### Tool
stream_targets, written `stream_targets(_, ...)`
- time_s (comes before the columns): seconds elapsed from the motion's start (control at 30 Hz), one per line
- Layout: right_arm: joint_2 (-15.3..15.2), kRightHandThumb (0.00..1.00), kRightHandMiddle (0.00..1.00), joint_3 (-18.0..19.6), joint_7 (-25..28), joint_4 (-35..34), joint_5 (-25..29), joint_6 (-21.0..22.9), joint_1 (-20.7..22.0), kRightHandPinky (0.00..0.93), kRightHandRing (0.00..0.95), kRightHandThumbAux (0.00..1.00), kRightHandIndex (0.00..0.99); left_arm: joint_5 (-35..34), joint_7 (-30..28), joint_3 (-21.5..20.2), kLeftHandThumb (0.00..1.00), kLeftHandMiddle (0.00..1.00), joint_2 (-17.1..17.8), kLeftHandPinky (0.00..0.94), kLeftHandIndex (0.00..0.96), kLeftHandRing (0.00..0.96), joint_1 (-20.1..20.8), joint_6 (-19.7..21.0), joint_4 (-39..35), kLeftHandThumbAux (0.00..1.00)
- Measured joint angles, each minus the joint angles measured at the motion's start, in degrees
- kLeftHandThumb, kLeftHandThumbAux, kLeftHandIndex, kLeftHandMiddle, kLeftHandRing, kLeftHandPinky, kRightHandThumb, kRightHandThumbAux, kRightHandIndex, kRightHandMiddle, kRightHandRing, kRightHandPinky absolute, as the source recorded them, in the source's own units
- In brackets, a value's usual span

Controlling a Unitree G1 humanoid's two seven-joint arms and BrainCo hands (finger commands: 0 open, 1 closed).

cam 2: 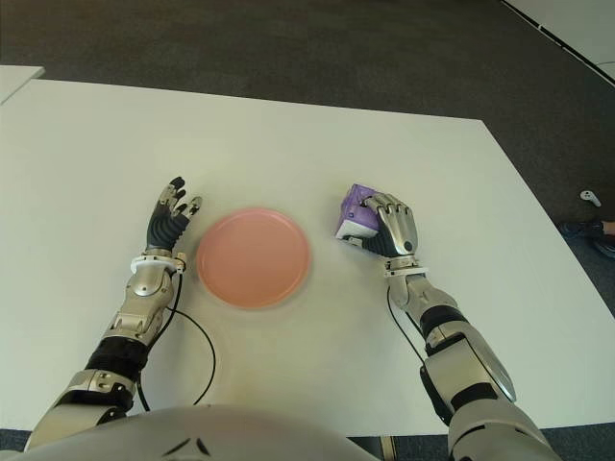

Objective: Put the tissue paper into the plate.

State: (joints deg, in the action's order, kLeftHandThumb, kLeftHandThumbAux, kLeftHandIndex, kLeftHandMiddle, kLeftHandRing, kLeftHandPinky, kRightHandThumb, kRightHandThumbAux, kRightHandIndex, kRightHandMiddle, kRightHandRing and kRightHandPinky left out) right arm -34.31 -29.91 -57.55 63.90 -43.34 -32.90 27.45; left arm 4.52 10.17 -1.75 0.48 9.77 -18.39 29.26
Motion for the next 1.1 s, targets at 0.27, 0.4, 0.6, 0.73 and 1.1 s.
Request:
stream_targets(0.27,-0.20,0.743,0.919,0.76,0.63,0.02,0.84,-1.74,-0.09,0.880,0.907,0.710,0.439,-0.11,0.00,0.13,0.003,0.000,-0.67,0.000,0.000,0.000,-0.36,0.01,-0.91,0.617)
stream_targets(0.4,-0.32,0.744,0.917,1.77,0.72,-0.26,1.14,-2.52,-0.11,0.874,0.901,0.709,0.439,-0.01,0.00,0.40,0.008,0.000,-1.29,0.000,0.000,0.000,-1.26,0.43,-3.18,0.630)
stream_targets(0.6,-0.86,0.744,0.910,3.89,2.84,-2.51,2.10,-3.15,-0.21,0.870,0.896,0.708,0.440,0.54,0.30,1.08,0.009,0.000,-2.66,0.000,0.000,0.000,-3.53,4.00,-10.01,0.639)
stream_targets(0.73,-2.01,0.743,0.900,6.08,5.71,-6.97,3.00,-3.12,-0.46,0.865,0.891,0.708,0.440,1.21,0.30,2.66,0.002,0.000,-3.35,0.000,0.000,0.000,-5.52,8.55,-17.23,0.630)
stream_targets(1.1,-3.23,0.738,0.899,12.52,6.99,-21.50,2.47,0.32,-1.21,0.869,0.890,0.708,0.440,1.84,0.29,4.57,0.000,0.000,-3.62,0.000,0.000,0.000,-7.29,15.12,-25.00,0.606)
